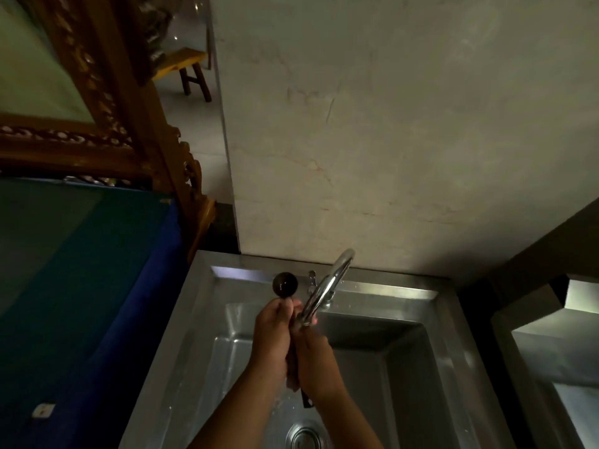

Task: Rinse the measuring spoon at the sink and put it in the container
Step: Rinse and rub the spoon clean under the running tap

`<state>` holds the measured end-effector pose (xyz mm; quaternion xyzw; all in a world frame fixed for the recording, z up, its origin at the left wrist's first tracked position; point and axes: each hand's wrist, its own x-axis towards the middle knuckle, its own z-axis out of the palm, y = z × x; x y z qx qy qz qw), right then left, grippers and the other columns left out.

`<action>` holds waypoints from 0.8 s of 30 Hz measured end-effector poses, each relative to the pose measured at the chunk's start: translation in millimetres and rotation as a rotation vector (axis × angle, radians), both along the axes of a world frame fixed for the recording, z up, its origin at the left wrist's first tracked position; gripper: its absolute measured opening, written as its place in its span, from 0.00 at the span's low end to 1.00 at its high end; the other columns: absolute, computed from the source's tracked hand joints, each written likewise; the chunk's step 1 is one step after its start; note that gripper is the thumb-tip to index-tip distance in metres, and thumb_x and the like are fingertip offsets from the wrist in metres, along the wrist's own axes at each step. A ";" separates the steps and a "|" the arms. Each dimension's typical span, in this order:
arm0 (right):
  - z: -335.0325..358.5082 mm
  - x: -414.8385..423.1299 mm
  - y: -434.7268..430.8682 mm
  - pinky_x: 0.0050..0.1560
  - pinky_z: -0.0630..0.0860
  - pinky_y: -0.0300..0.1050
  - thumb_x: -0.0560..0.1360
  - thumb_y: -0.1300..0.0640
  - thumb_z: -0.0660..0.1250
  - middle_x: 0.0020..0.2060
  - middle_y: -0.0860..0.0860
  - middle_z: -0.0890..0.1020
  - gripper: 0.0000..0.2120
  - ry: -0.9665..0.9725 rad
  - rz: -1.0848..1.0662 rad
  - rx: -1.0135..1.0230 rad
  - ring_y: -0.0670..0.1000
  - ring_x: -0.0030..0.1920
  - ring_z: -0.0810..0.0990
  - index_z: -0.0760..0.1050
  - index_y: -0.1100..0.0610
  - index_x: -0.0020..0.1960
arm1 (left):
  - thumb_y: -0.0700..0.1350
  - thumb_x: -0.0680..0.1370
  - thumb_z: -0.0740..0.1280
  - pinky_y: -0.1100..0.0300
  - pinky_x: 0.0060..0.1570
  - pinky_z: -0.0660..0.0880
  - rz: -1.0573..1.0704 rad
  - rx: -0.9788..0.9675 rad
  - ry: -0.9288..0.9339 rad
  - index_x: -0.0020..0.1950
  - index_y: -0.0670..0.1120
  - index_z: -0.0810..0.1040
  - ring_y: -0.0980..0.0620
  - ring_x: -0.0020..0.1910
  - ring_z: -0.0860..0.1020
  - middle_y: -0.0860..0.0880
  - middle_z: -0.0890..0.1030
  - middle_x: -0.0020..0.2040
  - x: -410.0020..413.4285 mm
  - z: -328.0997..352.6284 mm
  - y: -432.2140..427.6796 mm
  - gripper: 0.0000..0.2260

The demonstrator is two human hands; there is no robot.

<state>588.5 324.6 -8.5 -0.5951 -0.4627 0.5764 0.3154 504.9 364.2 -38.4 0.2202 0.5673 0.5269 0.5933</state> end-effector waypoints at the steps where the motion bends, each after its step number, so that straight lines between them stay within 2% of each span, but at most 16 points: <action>1: -0.4 2.7 -6.6 0.23 0.69 0.42 0.81 0.60 0.54 0.24 0.59 0.74 0.18 0.008 0.030 -0.030 0.53 0.21 0.72 0.73 0.70 0.41 | 0.48 0.81 0.61 0.51 0.40 0.80 0.028 -0.003 -0.021 0.43 0.47 0.81 0.44 0.38 0.84 0.44 0.86 0.37 -0.6 1.4 1.9 0.12; 4: -3.9 10.2 -27.4 0.21 0.69 0.41 0.80 0.61 0.55 0.24 0.61 0.75 0.13 0.056 0.055 -0.085 0.55 0.20 0.74 0.73 0.67 0.45 | 0.47 0.82 0.60 0.59 0.27 0.76 0.049 -0.001 -0.065 0.45 0.44 0.78 0.54 0.27 0.79 0.51 0.80 0.29 1.0 5.1 5.8 0.11; 8: -14.0 15.1 -42.5 0.21 0.70 0.40 0.83 0.60 0.55 0.22 0.56 0.77 0.15 0.052 -0.006 -0.072 0.55 0.21 0.75 0.74 0.62 0.41 | 0.46 0.82 0.58 0.61 0.26 0.72 0.076 0.043 -0.248 0.46 0.44 0.75 0.53 0.26 0.76 0.50 0.80 0.29 -4.0 6.9 10.7 0.10; 10: -17.1 14.5 -43.0 0.22 0.71 0.40 0.83 0.59 0.56 0.23 0.56 0.78 0.16 0.053 -0.007 -0.048 0.56 0.23 0.77 0.75 0.60 0.38 | 0.46 0.81 0.59 0.58 0.29 0.74 0.053 0.056 -0.290 0.48 0.44 0.75 0.51 0.29 0.79 0.48 0.83 0.32 -10.7 6.2 14.8 0.08; 13: -18.4 14.3 -30.0 0.23 0.72 0.40 0.82 0.58 0.57 0.24 0.55 0.79 0.17 0.049 0.019 -0.049 0.54 0.22 0.78 0.74 0.59 0.37 | 0.47 0.79 0.63 0.57 0.30 0.78 -0.044 0.067 -0.214 0.52 0.42 0.75 0.46 0.39 0.84 0.46 0.86 0.38 -11.3 2.0 11.9 0.09; 15: -17.8 12.7 -16.9 0.22 0.71 0.38 0.82 0.57 0.57 0.24 0.55 0.78 0.17 0.023 0.024 -0.055 0.51 0.21 0.76 0.74 0.60 0.37 | 0.48 0.76 0.65 0.57 0.32 0.78 -0.083 0.072 -0.184 0.54 0.41 0.76 0.43 0.44 0.84 0.44 0.86 0.43 -10.2 4.2 8.7 0.12; 18: -15.1 13.3 -0.2 0.22 0.71 0.40 0.82 0.57 0.56 0.24 0.54 0.76 0.17 0.008 0.032 -0.047 0.50 0.21 0.74 0.74 0.61 0.37 | 0.46 0.78 0.65 0.55 0.39 0.77 -0.138 0.055 -0.126 0.57 0.40 0.78 0.42 0.48 0.84 0.40 0.85 0.50 -5.4 10.8 10.7 0.12; 21: -11.9 16.1 12.8 0.25 0.73 0.43 0.82 0.56 0.55 0.25 0.55 0.78 0.20 -0.001 -0.001 0.034 0.52 0.23 0.76 0.76 0.59 0.36 | 0.46 0.70 0.75 0.48 0.47 0.79 -0.215 -0.059 -0.004 0.50 0.44 0.83 0.40 0.48 0.84 0.40 0.86 0.48 4.1 11.9 6.9 0.11; 22: -11.3 16.0 17.2 0.24 0.73 0.42 0.83 0.56 0.55 0.25 0.54 0.78 0.20 -0.013 -0.012 0.059 0.51 0.24 0.77 0.77 0.59 0.37 | 0.46 0.68 0.76 0.46 0.46 0.79 -0.227 -0.093 0.008 0.47 0.45 0.83 0.39 0.48 0.84 0.40 0.86 0.47 5.6 11.1 3.5 0.10; 24: -11.8 13.0 20.9 0.25 0.73 0.40 0.82 0.57 0.55 0.26 0.52 0.78 0.18 -0.002 -0.023 0.068 0.49 0.25 0.77 0.77 0.61 0.39 | 0.48 0.71 0.73 0.48 0.39 0.77 -0.232 -0.114 0.010 0.47 0.45 0.83 0.38 0.46 0.83 0.41 0.86 0.46 5.2 10.5 -2.2 0.08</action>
